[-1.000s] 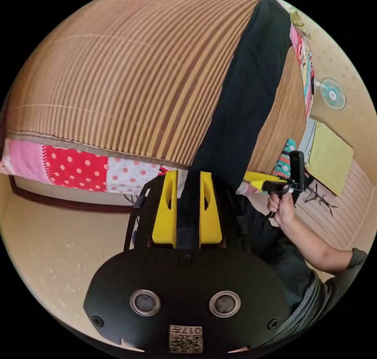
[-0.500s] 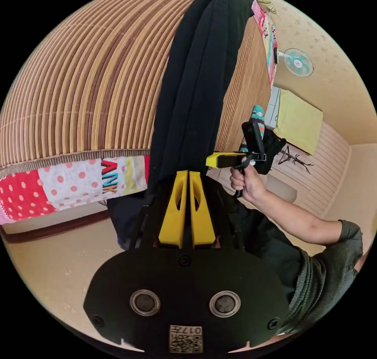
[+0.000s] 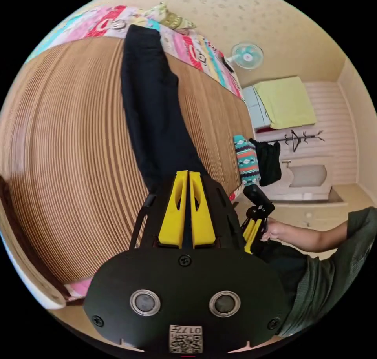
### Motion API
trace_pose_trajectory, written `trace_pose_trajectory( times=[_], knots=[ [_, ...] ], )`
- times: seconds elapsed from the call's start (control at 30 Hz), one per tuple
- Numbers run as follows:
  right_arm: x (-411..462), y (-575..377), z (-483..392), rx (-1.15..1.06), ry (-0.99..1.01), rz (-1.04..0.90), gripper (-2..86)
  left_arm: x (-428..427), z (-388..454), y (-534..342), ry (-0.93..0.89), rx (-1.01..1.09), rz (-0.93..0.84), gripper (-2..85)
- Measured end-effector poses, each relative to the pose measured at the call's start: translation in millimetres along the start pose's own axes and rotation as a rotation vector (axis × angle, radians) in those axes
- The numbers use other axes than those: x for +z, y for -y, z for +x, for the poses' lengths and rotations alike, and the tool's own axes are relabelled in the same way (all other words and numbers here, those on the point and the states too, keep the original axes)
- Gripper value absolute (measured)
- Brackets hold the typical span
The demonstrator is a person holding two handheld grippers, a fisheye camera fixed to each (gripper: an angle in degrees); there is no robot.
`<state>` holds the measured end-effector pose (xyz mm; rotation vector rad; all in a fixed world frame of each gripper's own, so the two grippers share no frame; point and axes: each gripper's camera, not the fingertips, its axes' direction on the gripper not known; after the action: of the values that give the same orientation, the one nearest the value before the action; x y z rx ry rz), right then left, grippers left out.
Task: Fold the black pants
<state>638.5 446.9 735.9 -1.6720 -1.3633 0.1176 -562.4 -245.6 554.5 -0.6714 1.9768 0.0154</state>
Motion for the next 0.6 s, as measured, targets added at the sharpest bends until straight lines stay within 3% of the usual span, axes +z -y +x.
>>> trace_pose_trajectory(
  times=[0.13,0.17,0.3,0.4,0.53,0.6],
  knots=[
    [-7.2,-15.8,-60.6,-0.171,0.332,0.033,1.6,67.7,-15.8,52.1,-0.096,0.084,-0.323,-1.0],
    [-14.3,-19.8,-73.1,-0.212,0.406,0.082,1.4,90.3,-19.9,48.8,-0.201,0.095,-0.383,-1.0],
    [-48.5,-22.2,-84.0,-0.263,0.511,0.254,1.0,153.8,-14.9,0.2,-0.365,0.000,-0.528,-1.0],
    [-82.5,-3.8,-71.1,-0.162,0.452,0.371,1.3,201.8,-4.8,-51.3,-0.395,-0.078,-0.686,-1.0],
    [-126.8,58.7,-38.5,0.010,0.264,0.419,4.0,215.9,-20.9,-97.6,-0.502,-0.291,-0.632,-1.0],
    [-144.6,84.0,-17.8,0.091,0.218,0.476,6.7,190.2,-43.4,-117.5,-0.544,-0.454,-0.425,-0.9]
  ],
)
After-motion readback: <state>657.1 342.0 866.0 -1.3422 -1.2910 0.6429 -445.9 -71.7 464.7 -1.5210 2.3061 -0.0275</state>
